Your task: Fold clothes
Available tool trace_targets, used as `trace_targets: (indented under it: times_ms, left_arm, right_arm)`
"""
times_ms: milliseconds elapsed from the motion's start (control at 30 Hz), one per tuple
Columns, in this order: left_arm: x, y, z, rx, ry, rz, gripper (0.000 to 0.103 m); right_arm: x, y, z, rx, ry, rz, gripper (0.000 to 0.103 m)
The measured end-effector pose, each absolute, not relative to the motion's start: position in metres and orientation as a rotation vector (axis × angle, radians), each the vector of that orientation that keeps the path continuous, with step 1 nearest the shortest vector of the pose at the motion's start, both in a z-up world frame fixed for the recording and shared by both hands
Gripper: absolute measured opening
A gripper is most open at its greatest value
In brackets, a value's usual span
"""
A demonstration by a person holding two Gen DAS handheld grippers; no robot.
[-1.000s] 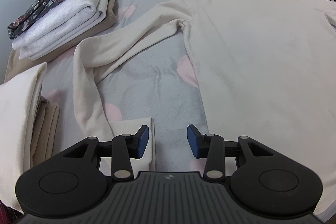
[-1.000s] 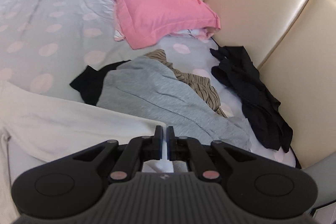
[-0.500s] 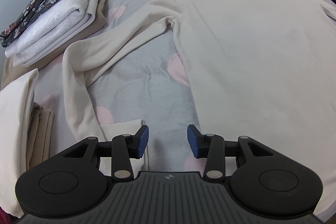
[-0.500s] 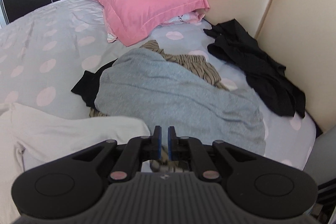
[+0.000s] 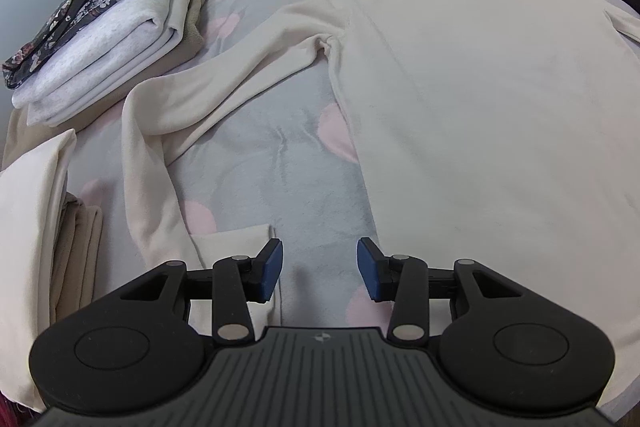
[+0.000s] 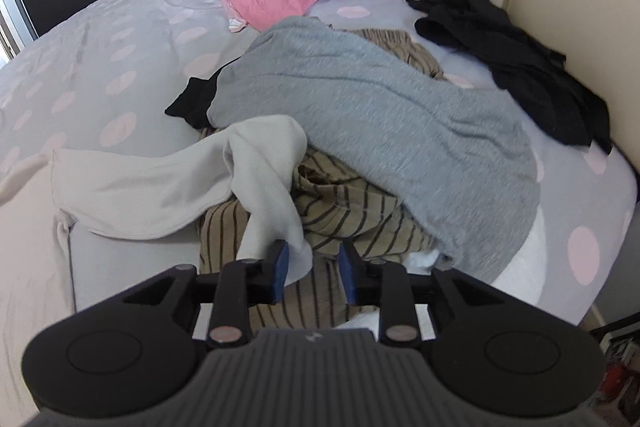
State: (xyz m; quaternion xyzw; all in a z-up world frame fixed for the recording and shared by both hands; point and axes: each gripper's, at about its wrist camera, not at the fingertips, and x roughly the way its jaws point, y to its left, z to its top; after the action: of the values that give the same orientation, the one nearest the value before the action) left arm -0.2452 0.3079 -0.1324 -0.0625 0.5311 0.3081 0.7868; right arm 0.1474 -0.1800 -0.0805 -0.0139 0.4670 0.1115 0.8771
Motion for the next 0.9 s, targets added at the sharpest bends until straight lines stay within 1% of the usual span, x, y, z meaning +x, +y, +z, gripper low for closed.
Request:
trace_targets:
  times_ms: [33,67,133,233,300,367,400,433,467,600,633,667,700,733,900]
  left_arm:
    - [-0.246,0.309,-0.133,-0.138,1.145,0.668,0.039]
    - [-0.246,0.309,-0.133,-0.140,1.145,0.673,0.039]
    - [-0.247,0.310,-0.134,-0.143,1.149,0.677,0.039]
    - [-0.246,0.310,-0.135,-0.139,1.152,0.672,0.039]
    - [-0.246,0.309,-0.135,-0.135,1.152,0.668,0.039]
    - [-0.246,0.307,-0.135,-0.134,1.149,0.666,0.039]
    - [-0.246,0.307,-0.135,-0.135,1.149,0.665,0.039]
    - [-0.246,0.307,-0.136,-0.137,1.149,0.665,0.039]
    - [-0.246,0.306,-0.136,-0.138,1.150,0.666,0.039]
    - [-0.245,0.305,-0.139,-0.135,1.157,0.665,0.039]
    - [-0.245,0.304,-0.139,-0.133,1.158,0.664,0.039]
    - [-0.245,0.304,-0.139,-0.132,1.159,0.664,0.039]
    - [-0.245,0.304,-0.139,-0.131,1.160,0.666,0.039]
    - [-0.245,0.304,-0.139,-0.130,1.160,0.667,0.039]
    - [-0.245,0.304,-0.141,-0.135,1.167,0.678,0.039]
  right_arm:
    - [0.147,-0.181,-0.083,-0.001,0.985,0.248,0.027]
    - [0.147,-0.181,-0.086,0.027,0.995,0.265,0.018]
    - [0.144,-0.180,-0.089,0.056,1.002,0.301,0.010]
    - [0.136,-0.172,-0.091,0.041,1.001,0.350,0.007]
    - [0.132,-0.166,-0.090,0.013,0.995,0.358,0.008]
    - [0.130,-0.165,-0.086,-0.004,0.973,0.341,0.013]
    - [0.129,-0.165,-0.085,-0.011,0.956,0.327,0.018]
    - [0.128,-0.166,-0.084,-0.016,0.941,0.314,0.033]
    - [0.129,-0.167,-0.083,-0.020,0.930,0.302,0.039]
    - [0.135,-0.172,-0.089,-0.012,0.924,0.264,0.039]
    - [0.138,-0.172,-0.091,-0.003,0.930,0.262,0.038]
    - [0.140,-0.172,-0.094,0.008,0.938,0.264,0.032]
    - [0.143,-0.172,-0.095,0.016,0.947,0.267,0.023]
    - [0.143,-0.170,-0.095,0.014,0.950,0.271,0.011]
    - [0.136,-0.161,-0.078,-0.106,0.906,0.255,0.010]
